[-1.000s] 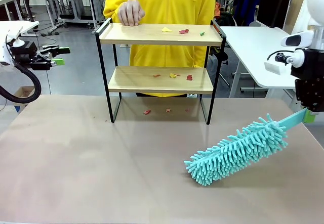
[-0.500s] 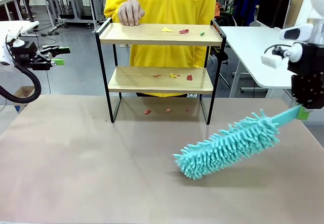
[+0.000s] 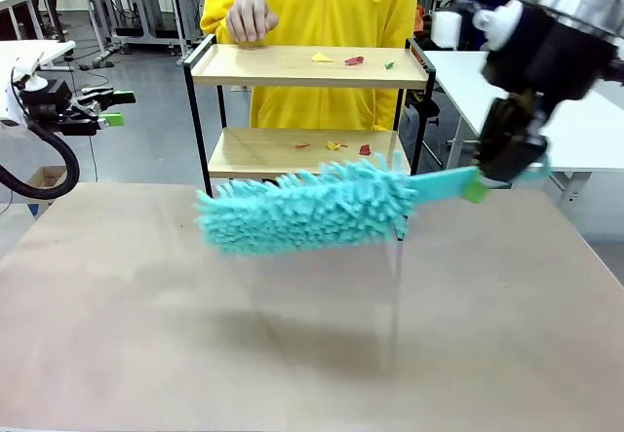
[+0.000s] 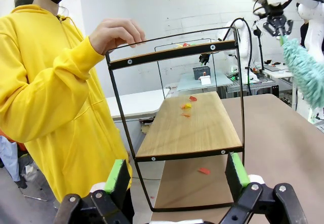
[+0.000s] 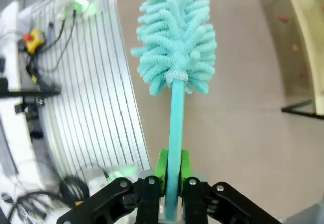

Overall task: Clean the shelf.
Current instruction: Clean the specific section of the Shelf indicated by the human with the Duster.

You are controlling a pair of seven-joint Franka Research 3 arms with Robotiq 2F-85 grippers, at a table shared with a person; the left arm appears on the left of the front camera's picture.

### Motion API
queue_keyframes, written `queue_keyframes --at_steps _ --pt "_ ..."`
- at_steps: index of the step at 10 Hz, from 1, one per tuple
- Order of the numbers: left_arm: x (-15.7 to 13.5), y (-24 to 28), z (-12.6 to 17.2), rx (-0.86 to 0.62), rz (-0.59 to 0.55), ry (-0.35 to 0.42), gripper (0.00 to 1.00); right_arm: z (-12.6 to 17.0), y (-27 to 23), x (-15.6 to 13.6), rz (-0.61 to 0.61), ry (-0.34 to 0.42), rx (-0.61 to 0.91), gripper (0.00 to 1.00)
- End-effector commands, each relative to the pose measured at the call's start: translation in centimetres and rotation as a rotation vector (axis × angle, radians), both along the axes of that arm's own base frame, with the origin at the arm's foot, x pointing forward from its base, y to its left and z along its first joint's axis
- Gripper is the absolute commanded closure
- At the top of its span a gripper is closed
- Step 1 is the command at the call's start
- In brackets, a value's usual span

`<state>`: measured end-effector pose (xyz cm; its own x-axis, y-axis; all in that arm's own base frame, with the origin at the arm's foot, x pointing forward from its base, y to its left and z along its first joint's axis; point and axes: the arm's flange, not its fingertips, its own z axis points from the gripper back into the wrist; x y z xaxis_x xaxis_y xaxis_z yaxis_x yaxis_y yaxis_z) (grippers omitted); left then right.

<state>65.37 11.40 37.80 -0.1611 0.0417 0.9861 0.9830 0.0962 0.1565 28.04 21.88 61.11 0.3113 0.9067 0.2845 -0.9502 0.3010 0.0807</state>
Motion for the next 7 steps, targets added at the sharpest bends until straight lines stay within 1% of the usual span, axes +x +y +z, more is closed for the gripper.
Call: queue_keyframes --at_steps 1,2,3,4,5,7 --pt "-0.1 0.0 0.2 0.002 -0.002 -0.004 0.0 0.1 4.7 -1.0 -0.116 -0.054 0.011 0.87" --pt "-0.1 0.0 0.2 0.002 -0.002 -0.004 0.0 0.6 6.9 -1.0 -0.251 -0.047 0.048 0.87" --pt "-0.1 0.0 0.2 0.002 -0.002 -0.004 0.0 0.7 8.6 -0.8 -0.359 -0.02 0.061 0.87" --pt "-0.1 0.0 0.2 0.002 -0.002 -0.004 0.0 0.9 8.6 -0.5 -0.323 -0.012 0.071 0.87" --pt "-0.1 0.0 0.2 0.002 -0.002 -0.004 0.0 0.4 7.4 -2.2 -0.233 -0.037 0.042 0.87" --pt "-0.1 0.0 0.2 0.002 -0.002 -0.004 0.0 0.4 7.4 -2.2 -0.233 -0.037 0.042 0.87"
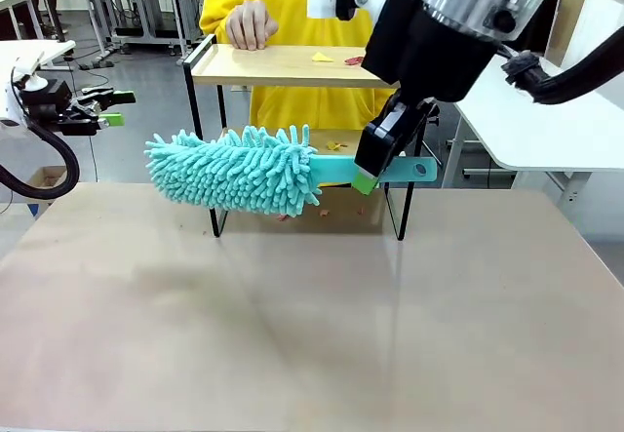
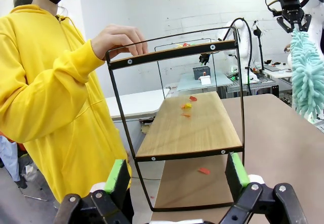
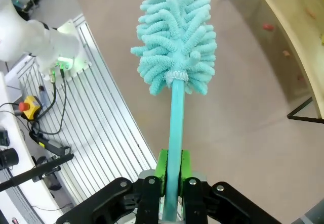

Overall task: Clean the shelf.
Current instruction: Clean the specific section of the Shelf indicated by the human with the Duster.

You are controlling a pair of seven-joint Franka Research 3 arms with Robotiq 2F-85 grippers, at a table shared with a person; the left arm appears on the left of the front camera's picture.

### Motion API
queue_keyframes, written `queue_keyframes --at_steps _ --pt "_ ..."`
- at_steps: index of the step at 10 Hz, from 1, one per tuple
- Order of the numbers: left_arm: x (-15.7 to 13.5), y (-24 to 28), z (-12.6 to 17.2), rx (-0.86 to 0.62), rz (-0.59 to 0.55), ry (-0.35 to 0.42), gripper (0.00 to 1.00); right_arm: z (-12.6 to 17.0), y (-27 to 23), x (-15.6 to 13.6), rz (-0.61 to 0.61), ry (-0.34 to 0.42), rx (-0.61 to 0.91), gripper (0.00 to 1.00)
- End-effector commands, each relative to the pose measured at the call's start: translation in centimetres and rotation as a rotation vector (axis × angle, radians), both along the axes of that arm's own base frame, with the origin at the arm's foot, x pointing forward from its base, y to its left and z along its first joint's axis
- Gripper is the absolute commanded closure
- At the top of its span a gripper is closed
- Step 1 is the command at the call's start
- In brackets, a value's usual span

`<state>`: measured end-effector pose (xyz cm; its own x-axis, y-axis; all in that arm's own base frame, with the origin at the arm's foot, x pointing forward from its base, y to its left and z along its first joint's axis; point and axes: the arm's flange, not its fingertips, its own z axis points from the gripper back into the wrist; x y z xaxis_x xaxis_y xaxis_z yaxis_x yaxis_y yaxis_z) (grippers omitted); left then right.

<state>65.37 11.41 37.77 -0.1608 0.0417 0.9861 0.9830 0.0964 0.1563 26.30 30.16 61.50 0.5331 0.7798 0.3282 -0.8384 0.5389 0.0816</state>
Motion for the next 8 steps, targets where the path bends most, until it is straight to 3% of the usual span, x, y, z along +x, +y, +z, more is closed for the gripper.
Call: queue_keyframes --at_steps 1,2,5,6,8 --pt "-0.1 0.0 0.2 0.002 -0.002 -0.004 0.0 0.1 -0.9 -0.4 0.035 -0.019 -0.003 0.87" --pt "-0.1 0.0 0.2 0.002 -0.002 -0.004 0.0 0.0 0.0 0.0 0.0 0.0 0.0 0.87" --pt "-0.1 0.0 0.2 0.002 -0.002 -0.004 0.0 6.5 7.9 -1.9 -0.265 -0.245 0.072 0.87" --pt "-0.1 0.0 0.2 0.002 -0.002 -0.004 0.0 7.4 9.3 -1.6 -0.3 -0.272 0.081 0.87" --pt "-0.1 0.0 0.2 0.002 -0.002 -0.004 0.0 10.3 14.5 0.1 -0.544 -0.354 0.163 0.87"
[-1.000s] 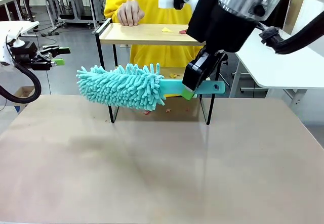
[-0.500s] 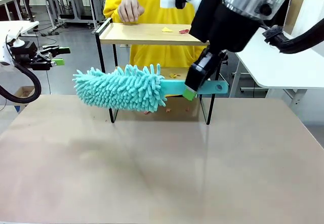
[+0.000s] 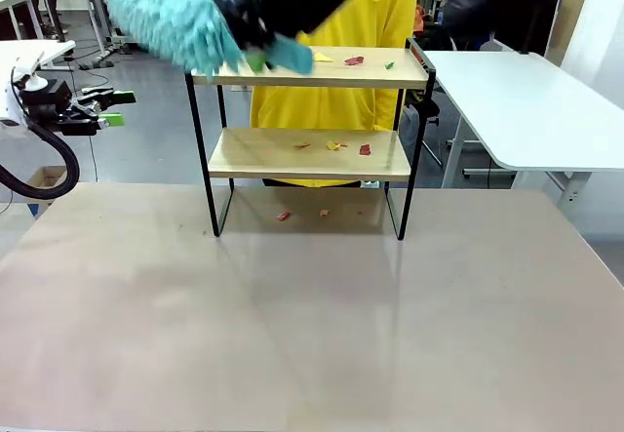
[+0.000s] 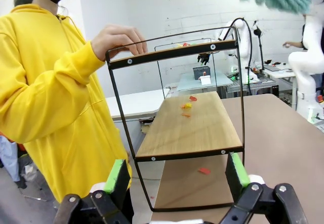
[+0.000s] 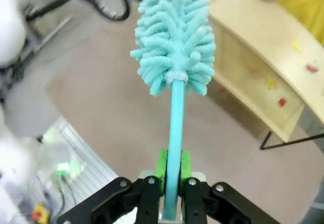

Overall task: Clean the shelf.
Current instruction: Clean the specific section of the Shelf indicated by the human with the Duster.

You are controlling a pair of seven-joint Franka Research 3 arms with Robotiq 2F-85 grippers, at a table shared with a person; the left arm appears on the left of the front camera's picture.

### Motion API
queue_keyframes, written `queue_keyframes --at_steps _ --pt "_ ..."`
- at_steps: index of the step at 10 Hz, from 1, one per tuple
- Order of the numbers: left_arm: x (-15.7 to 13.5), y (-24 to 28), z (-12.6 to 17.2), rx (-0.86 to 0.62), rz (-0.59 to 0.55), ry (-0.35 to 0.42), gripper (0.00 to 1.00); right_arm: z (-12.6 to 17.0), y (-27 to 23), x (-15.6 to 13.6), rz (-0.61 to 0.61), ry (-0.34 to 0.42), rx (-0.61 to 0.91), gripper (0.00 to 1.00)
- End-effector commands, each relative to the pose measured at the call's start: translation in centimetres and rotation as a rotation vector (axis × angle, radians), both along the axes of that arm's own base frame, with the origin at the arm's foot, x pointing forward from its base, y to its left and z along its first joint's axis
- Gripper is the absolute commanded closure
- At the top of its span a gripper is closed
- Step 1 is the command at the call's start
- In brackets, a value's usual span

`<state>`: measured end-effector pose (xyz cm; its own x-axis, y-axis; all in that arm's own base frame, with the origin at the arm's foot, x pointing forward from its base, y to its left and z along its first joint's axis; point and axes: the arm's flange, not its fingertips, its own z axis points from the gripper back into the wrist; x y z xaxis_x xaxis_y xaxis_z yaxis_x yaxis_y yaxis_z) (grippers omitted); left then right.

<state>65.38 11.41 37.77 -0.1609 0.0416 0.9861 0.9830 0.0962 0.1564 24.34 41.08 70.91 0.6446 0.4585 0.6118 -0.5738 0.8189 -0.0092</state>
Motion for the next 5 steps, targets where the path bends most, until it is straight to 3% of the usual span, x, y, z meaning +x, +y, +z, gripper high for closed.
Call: queue_keyframes --at_steps 1,5 --pt "-0.1 0.0 0.2 0.002 -0.002 -0.004 0.0 1.7 6.3 3.5 -0.278 -0.076 0.029 0.87" --pt "-0.1 0.0 0.2 0.002 -0.002 -0.004 0.0 3.7 14.2 8.9 -0.46 -0.106 0.074 0.87"
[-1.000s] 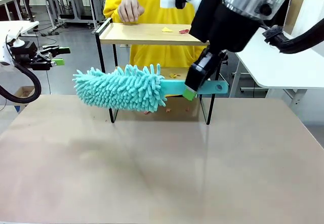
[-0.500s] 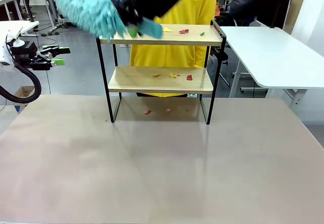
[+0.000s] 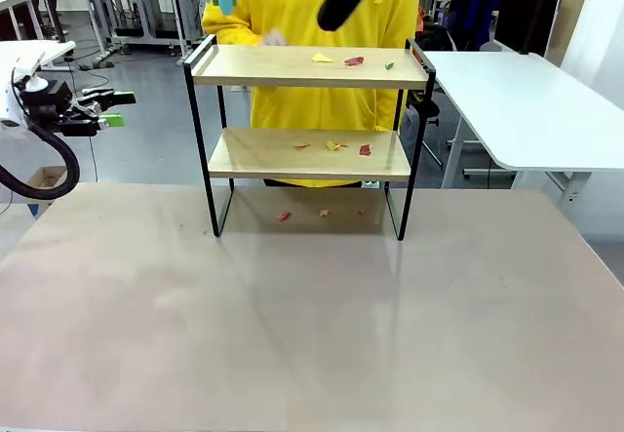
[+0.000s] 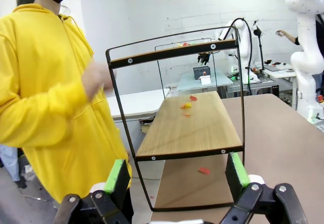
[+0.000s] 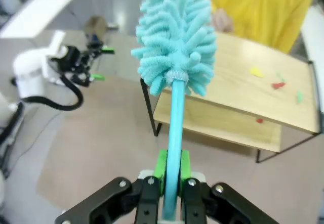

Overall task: Clean the shelf.
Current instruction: Clean the specific section of the Shelf indicated by the human with the Duster.

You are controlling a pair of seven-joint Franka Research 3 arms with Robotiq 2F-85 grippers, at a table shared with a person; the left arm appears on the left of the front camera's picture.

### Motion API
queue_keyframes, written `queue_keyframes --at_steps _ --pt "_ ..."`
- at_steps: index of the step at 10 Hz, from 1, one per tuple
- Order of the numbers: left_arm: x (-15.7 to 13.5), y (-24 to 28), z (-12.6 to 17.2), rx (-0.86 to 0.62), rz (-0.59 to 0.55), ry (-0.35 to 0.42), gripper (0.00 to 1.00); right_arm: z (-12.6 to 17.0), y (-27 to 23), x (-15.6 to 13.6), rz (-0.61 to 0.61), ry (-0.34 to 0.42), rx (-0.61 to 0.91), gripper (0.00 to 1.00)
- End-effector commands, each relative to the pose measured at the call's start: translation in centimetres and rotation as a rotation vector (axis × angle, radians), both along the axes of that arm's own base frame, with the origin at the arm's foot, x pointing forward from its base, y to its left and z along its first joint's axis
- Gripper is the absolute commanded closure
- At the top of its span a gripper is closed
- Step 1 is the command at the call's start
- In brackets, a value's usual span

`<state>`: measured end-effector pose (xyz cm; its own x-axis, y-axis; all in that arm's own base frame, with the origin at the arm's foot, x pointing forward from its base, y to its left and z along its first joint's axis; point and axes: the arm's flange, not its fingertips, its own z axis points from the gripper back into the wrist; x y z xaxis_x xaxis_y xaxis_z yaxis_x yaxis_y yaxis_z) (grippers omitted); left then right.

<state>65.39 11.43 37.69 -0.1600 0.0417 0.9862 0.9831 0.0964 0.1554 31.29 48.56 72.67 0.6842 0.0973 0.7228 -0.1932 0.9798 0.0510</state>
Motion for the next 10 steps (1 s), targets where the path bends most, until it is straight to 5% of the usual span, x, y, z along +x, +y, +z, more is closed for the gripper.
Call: queue_keyframes --at_steps 1,5,10 --pt "-0.1 0.0 0.3 0.002 -0.002 -0.005 0.0 1.6 7.8 3.6 -0.062 0.042 -0.028 0.87" --pt "-0.1 0.0 0.3 0.002 -0.002 -0.005 0.0 -0.8 8.7 8.9 -0.136 0.16 0.027 0.87" --pt "-0.1 0.0 0.3 0.002 -0.002 -0.005 0.0 -4.6 7.6 10.4 -0.178 0.345 0.061 0.87"
